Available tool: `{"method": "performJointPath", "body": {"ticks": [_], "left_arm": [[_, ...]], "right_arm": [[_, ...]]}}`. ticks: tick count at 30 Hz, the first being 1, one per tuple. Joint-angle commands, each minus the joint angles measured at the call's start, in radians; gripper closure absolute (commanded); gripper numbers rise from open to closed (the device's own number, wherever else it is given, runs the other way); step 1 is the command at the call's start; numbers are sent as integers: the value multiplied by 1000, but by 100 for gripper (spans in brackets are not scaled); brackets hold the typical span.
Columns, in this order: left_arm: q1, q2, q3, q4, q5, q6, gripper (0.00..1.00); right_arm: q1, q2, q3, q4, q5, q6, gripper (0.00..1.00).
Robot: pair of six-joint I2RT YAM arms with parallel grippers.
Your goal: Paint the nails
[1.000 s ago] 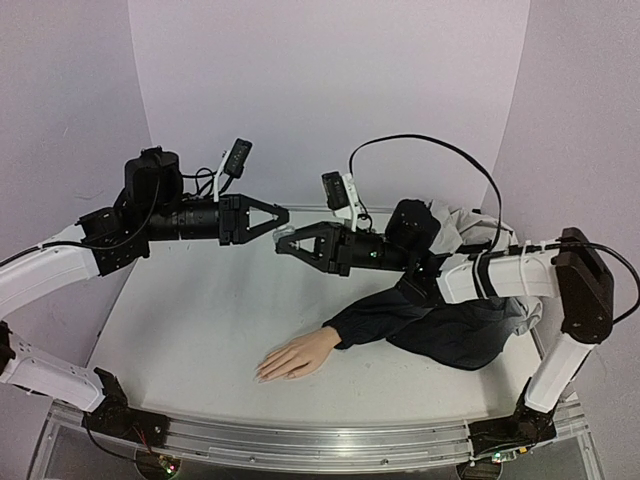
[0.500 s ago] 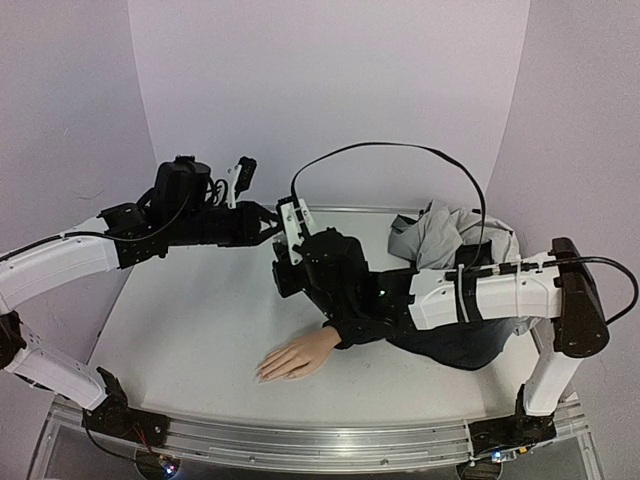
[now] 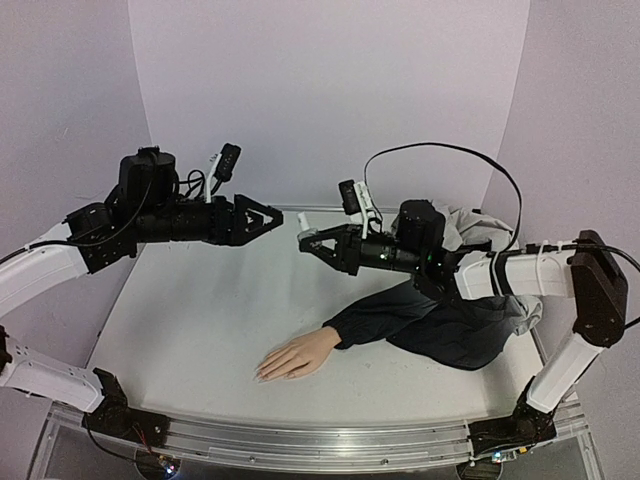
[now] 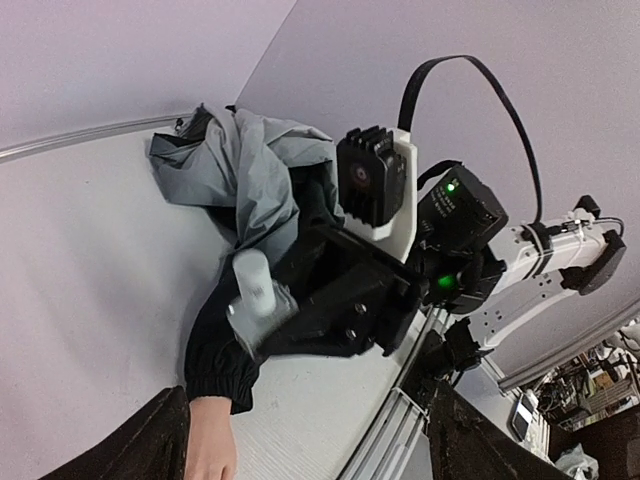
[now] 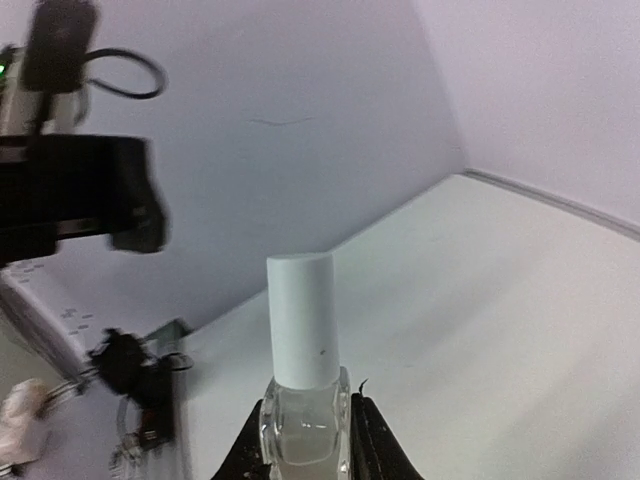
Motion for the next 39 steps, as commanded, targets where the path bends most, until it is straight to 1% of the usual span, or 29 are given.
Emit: {"method": "performJointPath", "body": {"ticks": [1, 3, 5, 8, 11, 19, 23, 25, 28, 30, 31, 32, 33, 34, 35, 36, 37, 38, 39], "left_arm": [[3, -10, -6, 86, 107, 7, 17], [3, -1, -8, 120, 160, -5, 19], [2, 17, 0, 143, 213, -16, 21], [1, 38, 12, 197, 288, -30, 30], [-1, 41, 15, 241, 323, -35, 38], [-7, 92, 20, 249, 343, -30, 64], [-9, 101, 19, 249, 319, -24, 81], [-9, 102, 19, 249, 301, -21, 87], [-9, 109, 21, 245, 272, -19, 98], [-9, 112, 17, 236, 236, -18, 100], [-9, 113, 16, 226, 209, -18, 100], [-9, 114, 19, 206, 175, -16, 100], [-9, 115, 24, 174, 122, -17, 100], [-9, 120, 36, 130, 58, -20, 100], [-9, 129, 64, 40, -20, -30, 100], [-8, 148, 86, -19, -105, -36, 100], [-7, 163, 103, -57, -128, -41, 100], [-6, 174, 111, -71, -147, -45, 100], [-5, 182, 115, -74, -141, -53, 100]], "right_arm": [[38, 4, -18, 439, -408, 238, 100], [39, 22, -15, 519, -431, 301, 100], [44, 50, 5, 564, -460, 349, 100], [54, 79, 40, 568, -475, 364, 100], [59, 88, 47, 567, -472, 367, 100], [59, 73, 44, 565, -427, 364, 100], [59, 73, 49, 548, -412, 356, 100], [58, 68, 49, 528, -398, 342, 100], [58, 47, 49, 438, -347, 283, 100], [59, 16, 54, 327, -265, 207, 100], [59, -15, 59, 238, -203, 156, 100], [59, -42, 70, 140, -121, 71, 100], [61, -67, 87, 12, -2, 2, 100], [77, -87, 110, -110, 229, -68, 100], [122, -93, 144, -255, 603, -125, 100], [209, -78, 181, -395, 1025, -142, 100], [262, -48, 218, -443, 1383, -133, 100], [305, -22, 230, -447, 1598, -163, 100], [330, 5, 245, -410, 1698, -236, 100]]}}
